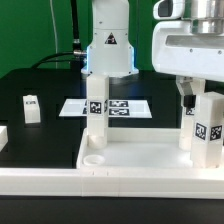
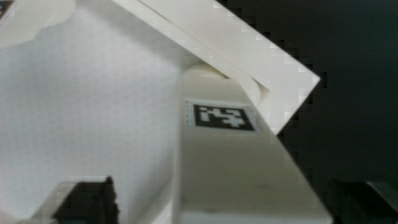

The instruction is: Assemble desk

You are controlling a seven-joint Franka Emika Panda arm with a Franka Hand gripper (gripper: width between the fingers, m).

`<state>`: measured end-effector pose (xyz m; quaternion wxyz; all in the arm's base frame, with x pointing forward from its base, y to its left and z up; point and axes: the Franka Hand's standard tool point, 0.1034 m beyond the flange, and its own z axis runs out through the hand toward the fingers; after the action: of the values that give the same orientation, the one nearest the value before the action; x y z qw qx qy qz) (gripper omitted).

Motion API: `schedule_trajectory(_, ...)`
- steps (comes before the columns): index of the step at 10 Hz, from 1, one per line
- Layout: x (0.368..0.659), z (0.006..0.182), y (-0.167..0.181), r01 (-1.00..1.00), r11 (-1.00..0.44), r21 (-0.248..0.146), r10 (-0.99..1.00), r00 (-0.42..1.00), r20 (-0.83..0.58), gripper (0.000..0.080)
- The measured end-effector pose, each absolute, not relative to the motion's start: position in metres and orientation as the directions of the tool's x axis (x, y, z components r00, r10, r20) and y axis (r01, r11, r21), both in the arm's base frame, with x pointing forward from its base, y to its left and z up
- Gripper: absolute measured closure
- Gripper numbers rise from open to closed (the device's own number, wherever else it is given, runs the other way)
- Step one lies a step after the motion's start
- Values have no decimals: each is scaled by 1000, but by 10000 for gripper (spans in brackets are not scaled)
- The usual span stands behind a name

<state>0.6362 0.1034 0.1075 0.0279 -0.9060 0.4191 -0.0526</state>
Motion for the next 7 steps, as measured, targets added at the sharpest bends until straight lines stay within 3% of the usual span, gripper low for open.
schedule_trajectory(5, 637, 107, 101, -497, -865, -63, -501, 859, 101, 151)
schedule_trajectory(7, 637, 108, 104, -316, -948, -23, -317, 941, 121, 151)
